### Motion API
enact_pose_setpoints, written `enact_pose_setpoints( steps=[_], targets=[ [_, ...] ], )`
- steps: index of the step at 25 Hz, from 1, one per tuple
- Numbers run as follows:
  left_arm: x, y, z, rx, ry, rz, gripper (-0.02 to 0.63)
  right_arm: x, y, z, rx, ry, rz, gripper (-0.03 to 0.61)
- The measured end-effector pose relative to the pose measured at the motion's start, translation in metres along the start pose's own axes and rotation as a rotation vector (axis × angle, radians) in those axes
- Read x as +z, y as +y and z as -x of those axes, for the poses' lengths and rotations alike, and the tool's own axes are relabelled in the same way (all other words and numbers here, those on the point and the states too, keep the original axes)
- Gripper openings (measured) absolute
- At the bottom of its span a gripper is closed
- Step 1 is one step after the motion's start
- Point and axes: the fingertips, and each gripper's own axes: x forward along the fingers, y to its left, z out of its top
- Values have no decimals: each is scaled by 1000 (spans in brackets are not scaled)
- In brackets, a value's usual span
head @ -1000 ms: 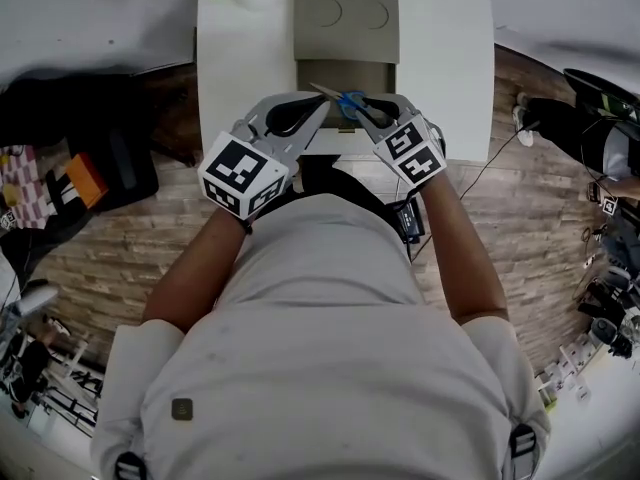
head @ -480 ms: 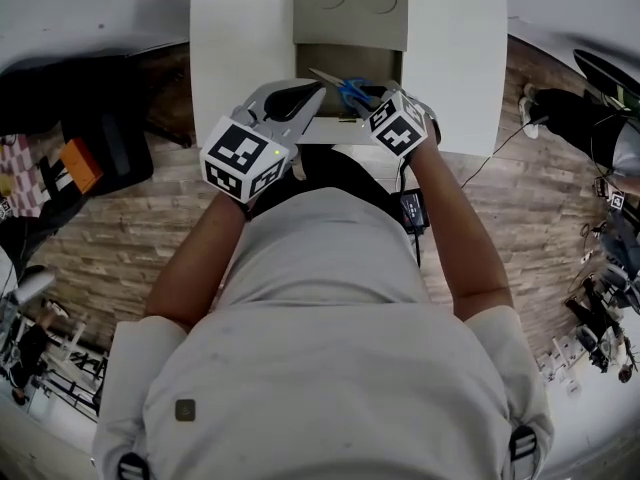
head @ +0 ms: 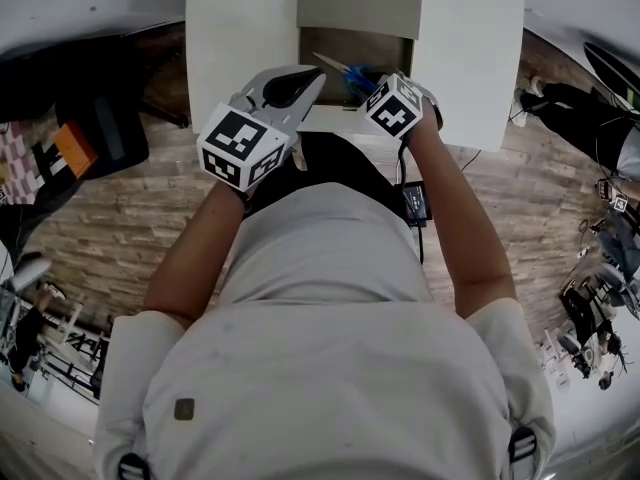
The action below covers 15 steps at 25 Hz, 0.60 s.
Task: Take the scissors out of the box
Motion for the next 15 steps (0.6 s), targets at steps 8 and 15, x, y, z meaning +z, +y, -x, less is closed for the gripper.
enact_pose_setpoints(
  steps=[8,15],
  targets=[
    [-10,0,2,3,6,17,5,-5,2,-10,-64,41,27,120],
    [-12,-1,5,-5,4,29,5,-1,2,-11,-68,17,17,110]
  ],
)
